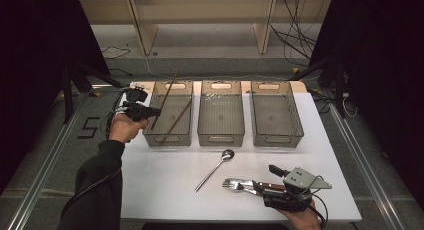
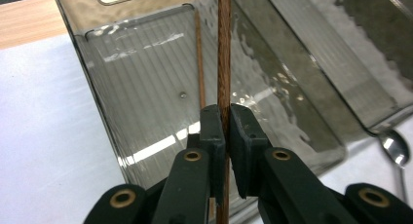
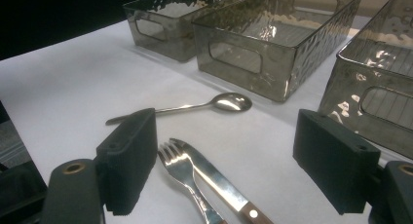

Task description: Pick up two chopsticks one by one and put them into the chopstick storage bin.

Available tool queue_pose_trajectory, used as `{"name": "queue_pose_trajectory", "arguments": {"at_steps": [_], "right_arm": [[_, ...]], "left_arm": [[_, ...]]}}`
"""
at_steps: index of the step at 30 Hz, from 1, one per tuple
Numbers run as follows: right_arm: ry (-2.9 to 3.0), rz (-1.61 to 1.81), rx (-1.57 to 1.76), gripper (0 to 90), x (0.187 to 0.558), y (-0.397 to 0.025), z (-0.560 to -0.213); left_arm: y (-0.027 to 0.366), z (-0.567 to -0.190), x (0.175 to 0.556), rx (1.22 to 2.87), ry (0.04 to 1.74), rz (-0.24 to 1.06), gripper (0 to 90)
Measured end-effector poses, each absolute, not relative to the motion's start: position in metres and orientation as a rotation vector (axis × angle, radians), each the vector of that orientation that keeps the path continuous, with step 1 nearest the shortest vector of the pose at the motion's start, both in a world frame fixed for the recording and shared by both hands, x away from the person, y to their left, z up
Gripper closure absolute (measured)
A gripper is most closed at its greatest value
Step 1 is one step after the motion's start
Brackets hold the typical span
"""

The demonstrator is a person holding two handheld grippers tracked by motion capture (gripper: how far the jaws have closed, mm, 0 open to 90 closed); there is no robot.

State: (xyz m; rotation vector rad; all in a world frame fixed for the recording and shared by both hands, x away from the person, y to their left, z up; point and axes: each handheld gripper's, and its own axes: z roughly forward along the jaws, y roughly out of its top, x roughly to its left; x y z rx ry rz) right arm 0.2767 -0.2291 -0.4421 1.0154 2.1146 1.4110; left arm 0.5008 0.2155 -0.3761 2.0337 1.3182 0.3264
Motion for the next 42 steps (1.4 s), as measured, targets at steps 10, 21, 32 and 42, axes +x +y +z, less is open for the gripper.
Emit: {"name": "queue_pose_trajectory", "arguments": {"at_steps": [10,21,32,42], "right_arm": [[2.114,1.414,1.02,24.9,0.277,-0.229,-0.442],[2.116,1.416,1.016,24.9,0.277,-0.229,-0.442],[2.114,1.417,1.018,24.9,0.277,-0.229,-0.442],[2.114,1.415,1.019,24.9,0.277,-0.229,-0.442]], "left_arm": [[0.217,-0.389,0.506,2.035,1.33,0.333,84.1],[0.221,-0.404,0.508,2.05,1.367,0.332,84.0],[0.221,-0.41,0.508,2.08,1.393,0.318,82.9],[0.219,-0.396,0.502,1.979,1.395,0.308,56.4]]}}
